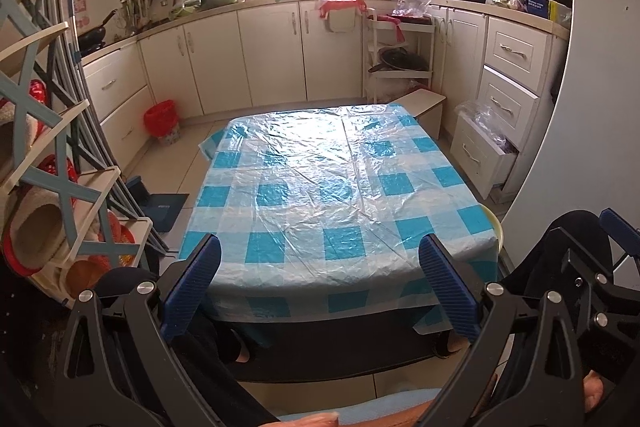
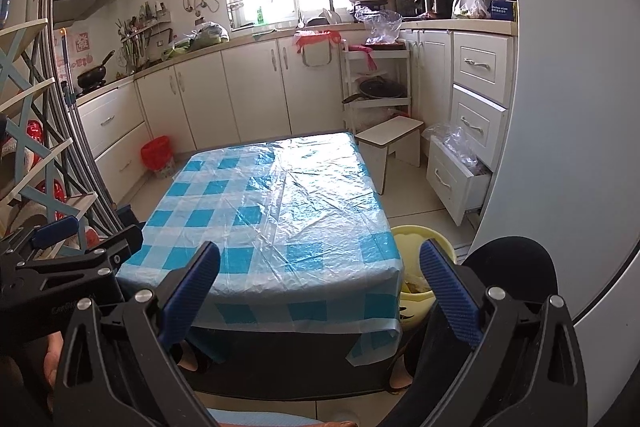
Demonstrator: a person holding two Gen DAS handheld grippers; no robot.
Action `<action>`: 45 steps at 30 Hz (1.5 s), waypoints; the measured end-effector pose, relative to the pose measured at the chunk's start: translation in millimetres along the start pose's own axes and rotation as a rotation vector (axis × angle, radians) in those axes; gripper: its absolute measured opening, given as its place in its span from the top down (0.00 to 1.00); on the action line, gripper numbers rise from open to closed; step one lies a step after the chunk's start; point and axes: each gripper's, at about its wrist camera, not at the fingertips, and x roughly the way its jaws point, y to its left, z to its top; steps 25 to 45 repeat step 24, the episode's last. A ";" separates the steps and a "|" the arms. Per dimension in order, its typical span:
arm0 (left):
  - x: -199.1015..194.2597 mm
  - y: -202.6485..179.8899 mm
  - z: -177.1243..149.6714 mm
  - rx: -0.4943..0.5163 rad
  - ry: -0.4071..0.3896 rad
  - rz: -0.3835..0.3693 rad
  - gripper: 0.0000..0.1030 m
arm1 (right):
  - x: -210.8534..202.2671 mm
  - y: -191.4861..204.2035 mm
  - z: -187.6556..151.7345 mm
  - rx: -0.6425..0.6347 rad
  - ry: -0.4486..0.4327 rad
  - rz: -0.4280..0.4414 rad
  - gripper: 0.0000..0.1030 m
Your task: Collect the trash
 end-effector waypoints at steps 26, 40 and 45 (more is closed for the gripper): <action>6.7 -8.8 -9.0 0.020 0.040 -0.050 0.08 | -2.6 -7.6 4.2 0.006 -0.038 -0.007 0.07; 6.7 -8.8 -9.0 0.020 0.040 -0.050 0.08 | -2.6 -7.6 4.2 0.006 -0.038 -0.007 0.07; 6.7 -8.8 -9.0 0.020 0.040 -0.050 0.08 | -2.6 -7.6 4.2 0.006 -0.038 -0.007 0.07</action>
